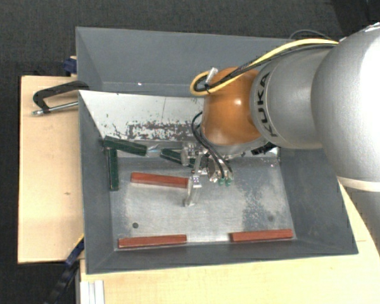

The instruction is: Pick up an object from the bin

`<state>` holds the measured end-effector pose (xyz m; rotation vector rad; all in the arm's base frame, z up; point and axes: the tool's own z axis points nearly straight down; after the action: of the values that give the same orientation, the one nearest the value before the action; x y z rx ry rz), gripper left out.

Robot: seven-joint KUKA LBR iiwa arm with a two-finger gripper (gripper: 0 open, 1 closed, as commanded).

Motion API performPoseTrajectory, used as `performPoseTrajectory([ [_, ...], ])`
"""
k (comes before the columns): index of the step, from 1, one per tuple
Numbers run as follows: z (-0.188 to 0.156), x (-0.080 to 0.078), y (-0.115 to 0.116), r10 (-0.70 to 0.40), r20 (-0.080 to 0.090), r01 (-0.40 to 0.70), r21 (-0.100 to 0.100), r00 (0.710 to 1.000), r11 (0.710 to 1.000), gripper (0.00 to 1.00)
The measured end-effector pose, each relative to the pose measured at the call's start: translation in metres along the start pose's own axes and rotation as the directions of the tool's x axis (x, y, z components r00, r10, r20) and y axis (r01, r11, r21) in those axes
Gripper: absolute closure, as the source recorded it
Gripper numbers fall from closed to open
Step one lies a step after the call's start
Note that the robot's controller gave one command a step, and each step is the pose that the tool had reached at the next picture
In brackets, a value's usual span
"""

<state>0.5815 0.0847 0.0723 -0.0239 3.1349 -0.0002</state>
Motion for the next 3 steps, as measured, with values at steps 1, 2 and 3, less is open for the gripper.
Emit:
performPoseTrajectory([
  [1, -0.0029, -0.0167, -0.0174, 0.050, 0.008, -0.050, -0.007, 0.999, 0.999, 1.00],
  [2, 0.0005, -0.0140, -0.0187, 0.050, -0.001, -0.050, -0.003, 0.999, 0.999, 0.00],
  [3, -0.0038, -0.0177, -0.0190, 0.051, 0.011, -0.051, -0.004, 0.999, 0.999, 1.00],
])
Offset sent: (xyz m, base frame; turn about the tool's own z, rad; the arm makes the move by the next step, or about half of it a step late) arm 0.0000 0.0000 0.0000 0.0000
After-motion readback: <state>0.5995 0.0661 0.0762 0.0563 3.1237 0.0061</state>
